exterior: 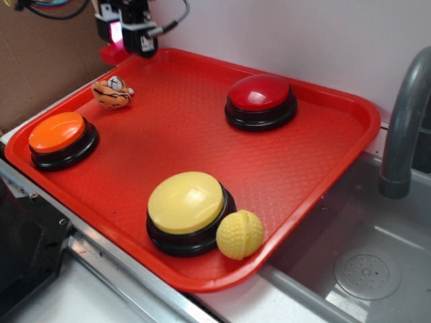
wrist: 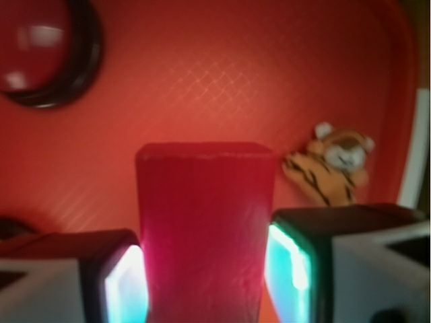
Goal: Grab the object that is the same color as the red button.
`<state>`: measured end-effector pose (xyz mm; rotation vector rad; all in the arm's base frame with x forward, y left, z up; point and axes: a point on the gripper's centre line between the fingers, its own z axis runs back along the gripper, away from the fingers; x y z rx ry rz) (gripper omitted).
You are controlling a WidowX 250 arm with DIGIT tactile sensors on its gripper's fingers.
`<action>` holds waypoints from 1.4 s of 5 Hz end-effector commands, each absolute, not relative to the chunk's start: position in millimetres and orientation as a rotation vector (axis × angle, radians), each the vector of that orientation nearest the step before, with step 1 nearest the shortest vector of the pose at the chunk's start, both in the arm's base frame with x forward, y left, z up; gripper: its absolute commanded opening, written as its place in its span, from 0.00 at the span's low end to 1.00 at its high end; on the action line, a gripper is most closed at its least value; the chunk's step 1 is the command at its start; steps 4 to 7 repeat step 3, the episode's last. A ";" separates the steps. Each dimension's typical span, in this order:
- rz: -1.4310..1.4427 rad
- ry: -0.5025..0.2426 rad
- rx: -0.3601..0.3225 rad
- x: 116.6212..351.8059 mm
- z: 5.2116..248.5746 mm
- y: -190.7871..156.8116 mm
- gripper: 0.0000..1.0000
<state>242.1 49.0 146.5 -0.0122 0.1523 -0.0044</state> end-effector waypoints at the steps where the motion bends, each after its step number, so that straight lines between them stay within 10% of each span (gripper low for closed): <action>1: -0.035 -0.011 0.016 225.1 264.2 19.0 0.00; 7: -0.008 -0.063 0.069 214.0 270.2 20.4 0.00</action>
